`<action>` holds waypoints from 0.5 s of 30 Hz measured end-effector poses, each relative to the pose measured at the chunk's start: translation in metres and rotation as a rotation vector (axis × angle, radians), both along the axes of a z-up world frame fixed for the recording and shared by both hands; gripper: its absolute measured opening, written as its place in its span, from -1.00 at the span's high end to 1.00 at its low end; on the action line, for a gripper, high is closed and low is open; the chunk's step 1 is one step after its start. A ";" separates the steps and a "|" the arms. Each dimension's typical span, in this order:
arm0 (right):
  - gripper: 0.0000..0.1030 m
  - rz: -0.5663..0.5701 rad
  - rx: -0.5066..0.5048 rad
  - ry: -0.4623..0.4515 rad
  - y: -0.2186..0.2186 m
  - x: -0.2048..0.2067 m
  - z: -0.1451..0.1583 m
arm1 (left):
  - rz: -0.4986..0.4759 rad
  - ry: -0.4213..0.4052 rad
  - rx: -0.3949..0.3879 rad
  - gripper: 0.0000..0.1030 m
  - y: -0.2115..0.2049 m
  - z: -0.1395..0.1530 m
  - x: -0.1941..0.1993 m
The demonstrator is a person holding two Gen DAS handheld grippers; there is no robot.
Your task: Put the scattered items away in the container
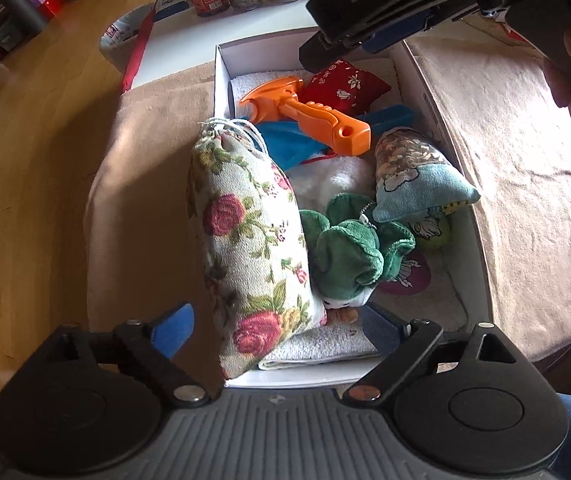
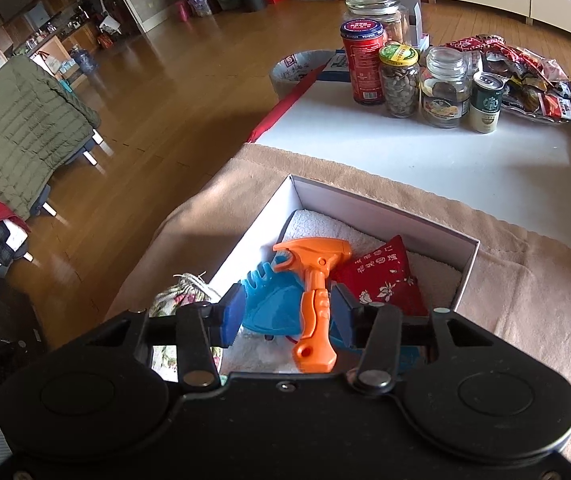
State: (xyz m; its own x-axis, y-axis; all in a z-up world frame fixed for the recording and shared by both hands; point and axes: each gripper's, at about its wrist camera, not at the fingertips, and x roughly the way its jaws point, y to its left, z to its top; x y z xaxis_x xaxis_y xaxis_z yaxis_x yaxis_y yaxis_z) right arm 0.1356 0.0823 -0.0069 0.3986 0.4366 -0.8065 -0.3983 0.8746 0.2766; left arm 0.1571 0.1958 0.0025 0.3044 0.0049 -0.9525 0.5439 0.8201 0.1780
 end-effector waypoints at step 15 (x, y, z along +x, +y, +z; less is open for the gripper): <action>-0.06 0.044 -0.017 -0.052 -0.011 -0.049 0.019 | 0.061 -0.078 -0.077 -0.93 0.011 0.021 -0.034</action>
State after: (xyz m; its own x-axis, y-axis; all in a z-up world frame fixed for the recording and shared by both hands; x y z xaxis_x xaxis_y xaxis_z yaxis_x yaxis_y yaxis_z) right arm 0.0864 0.0716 0.0119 0.4211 0.4409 -0.7926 -0.4499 0.8604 0.2396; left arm 0.1233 0.2068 0.0232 0.3794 -0.0466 -0.9240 0.4795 0.8641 0.1533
